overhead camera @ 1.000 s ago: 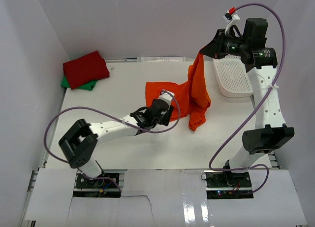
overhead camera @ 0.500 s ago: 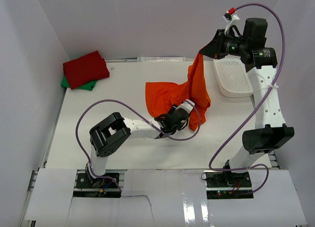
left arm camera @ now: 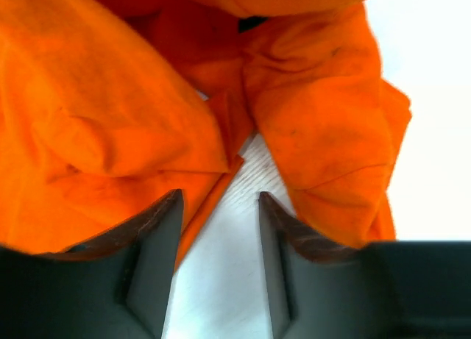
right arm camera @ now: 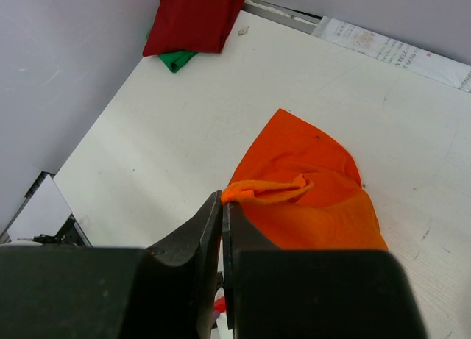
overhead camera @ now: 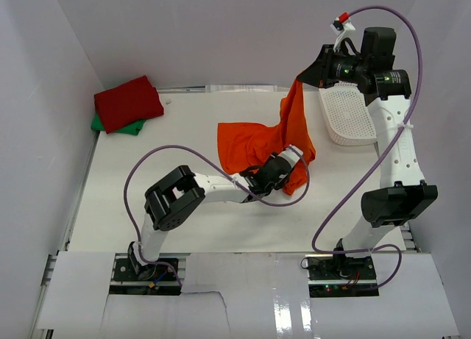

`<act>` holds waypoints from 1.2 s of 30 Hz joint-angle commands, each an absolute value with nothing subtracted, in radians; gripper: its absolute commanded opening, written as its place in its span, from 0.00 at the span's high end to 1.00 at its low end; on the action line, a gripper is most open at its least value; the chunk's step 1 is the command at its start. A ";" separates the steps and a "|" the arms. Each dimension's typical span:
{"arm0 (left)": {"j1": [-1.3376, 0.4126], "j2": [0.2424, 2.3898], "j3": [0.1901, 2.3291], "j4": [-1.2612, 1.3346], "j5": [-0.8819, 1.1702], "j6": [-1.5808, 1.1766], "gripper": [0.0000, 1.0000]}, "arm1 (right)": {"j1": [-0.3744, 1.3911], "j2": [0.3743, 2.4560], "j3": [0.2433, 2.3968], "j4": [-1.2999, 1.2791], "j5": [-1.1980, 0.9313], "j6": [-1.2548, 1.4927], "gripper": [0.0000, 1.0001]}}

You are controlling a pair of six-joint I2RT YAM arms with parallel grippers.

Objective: Fold and stack the t-shirts
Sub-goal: Flatten out the tshirt

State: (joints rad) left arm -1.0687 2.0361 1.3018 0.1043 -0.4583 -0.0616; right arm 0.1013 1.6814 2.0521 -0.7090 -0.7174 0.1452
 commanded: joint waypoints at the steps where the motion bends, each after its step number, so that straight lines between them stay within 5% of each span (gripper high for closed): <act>1: -1.063 2.052 1.362 0.091 -0.417 -0.052 0.50 | 0.103 1.674 2.092 -0.706 -0.738 0.130 0.92; 17: -1.029 2.144 1.437 0.006 -0.399 -0.113 0.43 | 0.101 1.684 2.094 -0.712 -0.750 0.127 0.92; 21: -1.006 2.198 1.502 -0.057 -0.434 -0.149 0.57 | 0.101 1.681 2.089 -0.712 -0.755 0.127 0.92; 22: -1.002 2.210 1.537 -0.069 -0.434 -0.152 0.73 | 0.101 1.680 2.089 -0.712 -0.755 0.127 0.92; 23: -0.994 2.224 1.555 -0.081 -0.433 -0.155 0.78 | 0.101 1.678 2.089 -0.712 -0.756 0.127 0.92; 29: -0.957 2.276 1.602 -0.144 -0.351 -0.178 0.82 | 0.101 1.669 2.086 -0.712 -0.753 0.129 0.92; 31: -0.947 2.255 1.598 -0.153 -0.351 -0.190 1.00 | 0.101 1.667 2.082 -0.712 -0.739 0.132 0.92; 36: -0.922 2.123 1.597 -0.236 -0.350 -0.210 1.00 | 0.100 1.660 2.089 -0.735 -0.649 0.140 0.92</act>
State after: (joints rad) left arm -0.9474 2.2414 1.5993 -0.1146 -0.3683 -0.1852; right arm 0.1013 1.6848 2.0525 -0.7151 -0.7071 0.1455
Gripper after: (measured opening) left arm 0.021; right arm 0.078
